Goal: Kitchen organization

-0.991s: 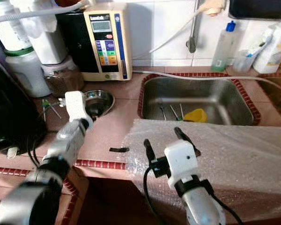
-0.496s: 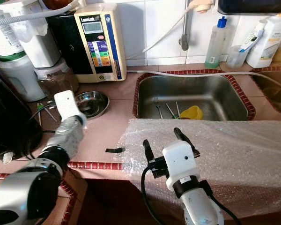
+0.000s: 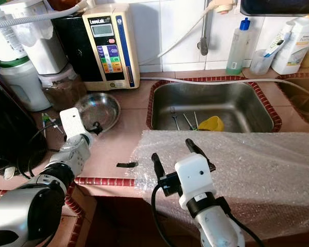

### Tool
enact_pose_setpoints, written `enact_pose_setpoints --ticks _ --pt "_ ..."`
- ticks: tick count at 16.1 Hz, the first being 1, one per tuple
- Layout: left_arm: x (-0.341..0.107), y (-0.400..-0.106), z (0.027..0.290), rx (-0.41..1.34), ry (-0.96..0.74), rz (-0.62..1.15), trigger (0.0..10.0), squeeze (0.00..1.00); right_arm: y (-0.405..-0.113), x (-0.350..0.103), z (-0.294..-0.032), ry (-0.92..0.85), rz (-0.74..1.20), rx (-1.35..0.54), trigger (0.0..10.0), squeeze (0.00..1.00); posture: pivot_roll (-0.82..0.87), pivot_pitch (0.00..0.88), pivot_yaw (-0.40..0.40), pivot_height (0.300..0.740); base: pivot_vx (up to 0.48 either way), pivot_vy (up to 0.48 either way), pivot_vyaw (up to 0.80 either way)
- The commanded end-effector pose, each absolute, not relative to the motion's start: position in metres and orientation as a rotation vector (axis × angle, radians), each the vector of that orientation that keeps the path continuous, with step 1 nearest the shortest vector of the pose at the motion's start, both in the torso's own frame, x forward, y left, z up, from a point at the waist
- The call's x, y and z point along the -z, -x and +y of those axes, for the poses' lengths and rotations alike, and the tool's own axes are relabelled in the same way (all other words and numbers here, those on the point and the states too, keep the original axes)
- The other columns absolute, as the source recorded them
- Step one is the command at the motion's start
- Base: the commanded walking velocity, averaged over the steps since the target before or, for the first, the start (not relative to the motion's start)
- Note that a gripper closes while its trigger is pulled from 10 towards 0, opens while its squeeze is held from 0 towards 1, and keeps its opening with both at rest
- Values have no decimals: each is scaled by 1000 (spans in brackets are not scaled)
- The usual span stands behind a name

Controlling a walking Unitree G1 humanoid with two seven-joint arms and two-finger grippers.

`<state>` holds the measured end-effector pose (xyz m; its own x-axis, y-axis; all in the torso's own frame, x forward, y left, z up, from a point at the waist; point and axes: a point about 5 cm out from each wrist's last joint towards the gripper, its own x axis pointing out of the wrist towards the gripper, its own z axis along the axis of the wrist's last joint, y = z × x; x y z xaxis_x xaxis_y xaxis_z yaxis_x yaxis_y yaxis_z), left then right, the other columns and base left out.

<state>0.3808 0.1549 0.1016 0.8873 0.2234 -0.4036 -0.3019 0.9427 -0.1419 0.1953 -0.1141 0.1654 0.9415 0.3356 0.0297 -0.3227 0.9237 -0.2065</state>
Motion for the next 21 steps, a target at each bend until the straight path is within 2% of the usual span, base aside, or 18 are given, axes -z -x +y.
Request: enact_pose_setpoints --ticks 1,5,15,21 --pt "-88 -374 156 -274 218 469 0 0 -195 -171 -113 193 -82 -344 10000 0 -157 0 141 740 0 0 0" --pt "-86 -373 152 -243 266 504 0 0 -198 -175 -117 180 -105 -313 10000 0 -151 0 142 740 0 0 0" --pt "-91 -373 188 -245 205 551 0 0 -207 -173 -120 203 -111 -311 10000 0 -104 0 128 740 0 0 0" --pt "-93 -371 200 -60 121 587 0 0 -210 -171 -121 217 -105 -329 10000 0 -78 0 112 740 0 0 0"
